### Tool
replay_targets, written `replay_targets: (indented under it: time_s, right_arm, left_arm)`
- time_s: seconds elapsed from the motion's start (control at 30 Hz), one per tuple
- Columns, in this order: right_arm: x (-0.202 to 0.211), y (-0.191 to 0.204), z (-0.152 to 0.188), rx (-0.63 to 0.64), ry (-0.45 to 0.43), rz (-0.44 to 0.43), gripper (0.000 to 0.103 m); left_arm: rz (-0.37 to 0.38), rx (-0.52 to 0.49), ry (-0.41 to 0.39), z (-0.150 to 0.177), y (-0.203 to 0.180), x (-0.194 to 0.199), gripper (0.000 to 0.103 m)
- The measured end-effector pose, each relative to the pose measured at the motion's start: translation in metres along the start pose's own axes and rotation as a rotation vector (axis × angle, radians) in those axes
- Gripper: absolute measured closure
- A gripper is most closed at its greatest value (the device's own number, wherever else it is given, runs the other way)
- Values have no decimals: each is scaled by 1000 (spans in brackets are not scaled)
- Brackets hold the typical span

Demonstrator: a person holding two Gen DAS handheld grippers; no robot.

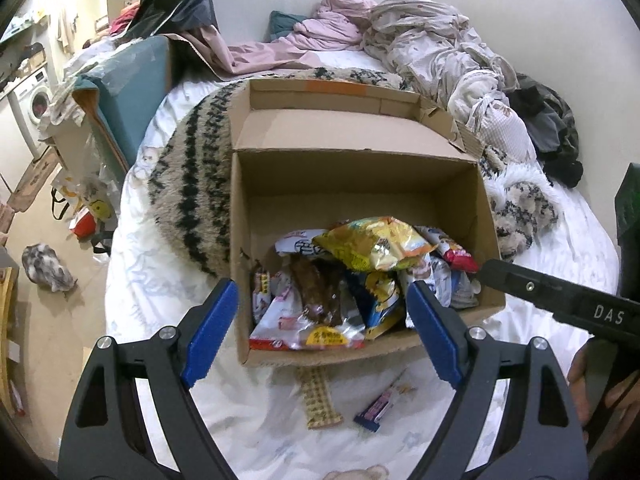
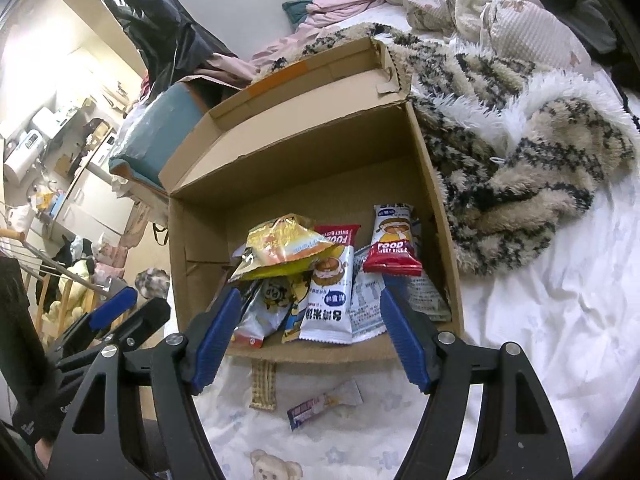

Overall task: Organize snacks
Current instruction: 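Withdraw both open grippers from the box toward the remaining snacks, then grasp the brown checkered wafer bar with the left gripper while the right gripper grasps the white stick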

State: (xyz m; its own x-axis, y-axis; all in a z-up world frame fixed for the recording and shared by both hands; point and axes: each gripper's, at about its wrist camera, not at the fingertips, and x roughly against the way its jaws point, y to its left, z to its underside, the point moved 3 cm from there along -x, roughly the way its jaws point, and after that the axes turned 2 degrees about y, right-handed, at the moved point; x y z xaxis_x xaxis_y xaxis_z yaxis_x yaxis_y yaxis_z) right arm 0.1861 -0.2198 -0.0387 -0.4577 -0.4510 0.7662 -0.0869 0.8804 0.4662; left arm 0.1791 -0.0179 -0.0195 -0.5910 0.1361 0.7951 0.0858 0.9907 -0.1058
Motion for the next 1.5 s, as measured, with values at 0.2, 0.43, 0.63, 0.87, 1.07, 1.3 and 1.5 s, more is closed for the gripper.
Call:
replay_targets:
  time_s: [0.2,0.43,0.63,0.87,1.07,1.3,1.5]
  right_arm:
    - [3,0,21,-27,24,-5,27]
    - [1,8,48,-15,60,7,27]
    - [-7,5,67,-70,112,-13,27]
    - [-37,-6,84,-137,224,-10,27]
    - [-86,-20,101,-249,366,-8,28]
    - [-130,-25,108,-284,446,75,57]
    - [-123,-13,109,-114,439,176,85]
  left_arm:
    - [-12,17,24,16,10,9,19]
    - [-6,51,76,39,19,14,19]
    - [-31,82,107,54,27,16,19]
    - [-66,136,161,62,39,2,19]
    - [-75,171,191,67,44,-8,19]
    - [-86,134,179,65,42,-9,19]
    - [-54,188,247,71,48,-26,19]
